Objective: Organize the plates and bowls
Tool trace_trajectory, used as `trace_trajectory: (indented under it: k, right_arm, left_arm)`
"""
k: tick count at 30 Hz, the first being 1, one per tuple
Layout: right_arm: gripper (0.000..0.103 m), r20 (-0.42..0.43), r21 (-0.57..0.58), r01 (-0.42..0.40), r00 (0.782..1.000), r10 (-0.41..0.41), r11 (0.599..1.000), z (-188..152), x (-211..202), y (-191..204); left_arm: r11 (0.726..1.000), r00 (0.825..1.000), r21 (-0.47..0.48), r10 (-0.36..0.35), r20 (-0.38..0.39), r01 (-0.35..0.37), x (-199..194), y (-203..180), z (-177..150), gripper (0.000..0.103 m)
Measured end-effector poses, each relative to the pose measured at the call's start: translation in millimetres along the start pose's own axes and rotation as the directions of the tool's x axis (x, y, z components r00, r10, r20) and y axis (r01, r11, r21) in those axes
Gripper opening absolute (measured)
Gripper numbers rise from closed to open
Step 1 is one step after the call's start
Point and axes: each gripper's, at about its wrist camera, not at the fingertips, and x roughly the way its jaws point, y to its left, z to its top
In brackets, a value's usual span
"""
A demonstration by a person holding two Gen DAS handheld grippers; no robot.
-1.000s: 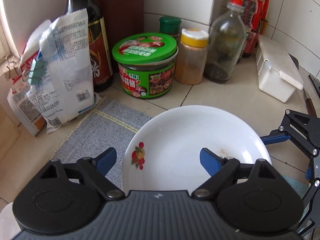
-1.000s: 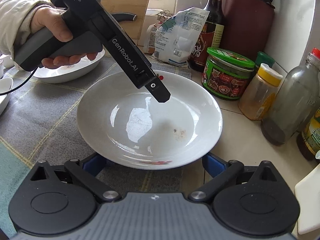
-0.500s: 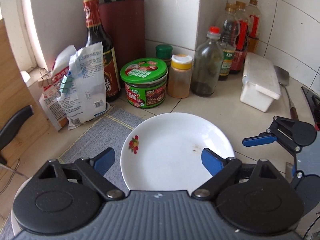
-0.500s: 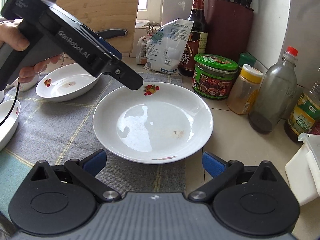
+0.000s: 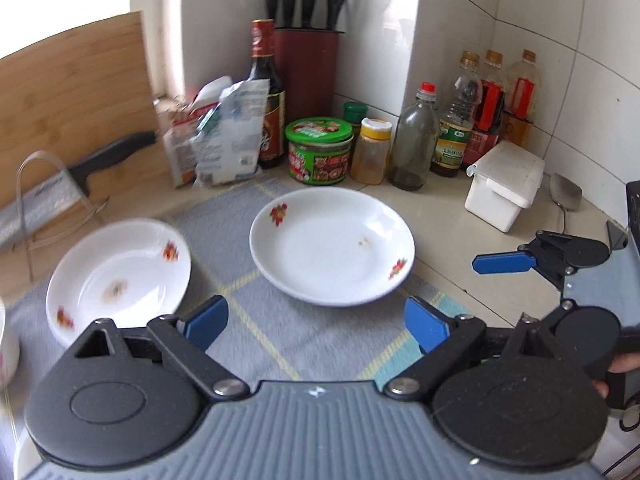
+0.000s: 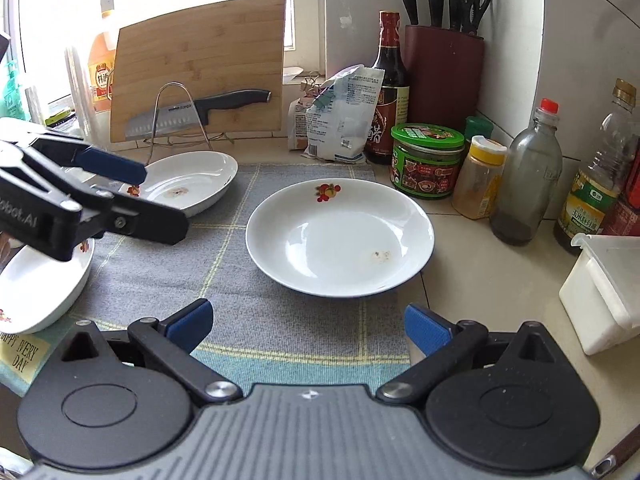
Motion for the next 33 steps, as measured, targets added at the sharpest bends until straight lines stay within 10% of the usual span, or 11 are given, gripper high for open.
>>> trace_trajectory:
  k: [33]
  right_arm:
    - [0.103, -0.140, -0.031, -0.319, 0.940, 0.312, 0.947, -12, 13, 117]
  left_arm:
    - [0.902, 0.939, -0.273, 0.295, -0.175, -0.334, -119, 50, -179, 0.095]
